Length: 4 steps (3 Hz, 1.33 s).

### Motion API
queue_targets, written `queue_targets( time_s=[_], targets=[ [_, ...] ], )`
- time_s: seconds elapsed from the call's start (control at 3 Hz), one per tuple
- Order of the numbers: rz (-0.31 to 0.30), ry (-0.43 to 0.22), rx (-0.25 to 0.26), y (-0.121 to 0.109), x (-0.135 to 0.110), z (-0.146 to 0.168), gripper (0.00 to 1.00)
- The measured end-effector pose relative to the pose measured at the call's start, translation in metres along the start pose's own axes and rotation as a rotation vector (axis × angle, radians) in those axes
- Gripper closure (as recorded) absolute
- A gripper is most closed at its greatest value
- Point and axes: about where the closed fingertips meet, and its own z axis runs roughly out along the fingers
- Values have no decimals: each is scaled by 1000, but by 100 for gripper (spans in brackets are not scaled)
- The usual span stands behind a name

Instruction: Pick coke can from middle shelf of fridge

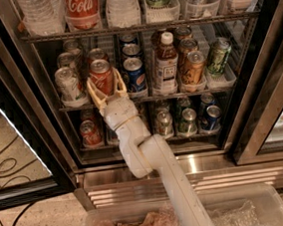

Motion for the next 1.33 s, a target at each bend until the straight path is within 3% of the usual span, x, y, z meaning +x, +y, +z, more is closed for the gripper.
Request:
queue_targets(
  time_s=[0.33,0.67,1.0,1.33],
  targets=[
    [15,-32,-22,2,-6,0,100],
    [1,-41,-78,6,-11,2,100],
    [-39,-32,-165,15,-20,3,100],
    [-39,-32,-165,15,-20,3,100]
  ],
)
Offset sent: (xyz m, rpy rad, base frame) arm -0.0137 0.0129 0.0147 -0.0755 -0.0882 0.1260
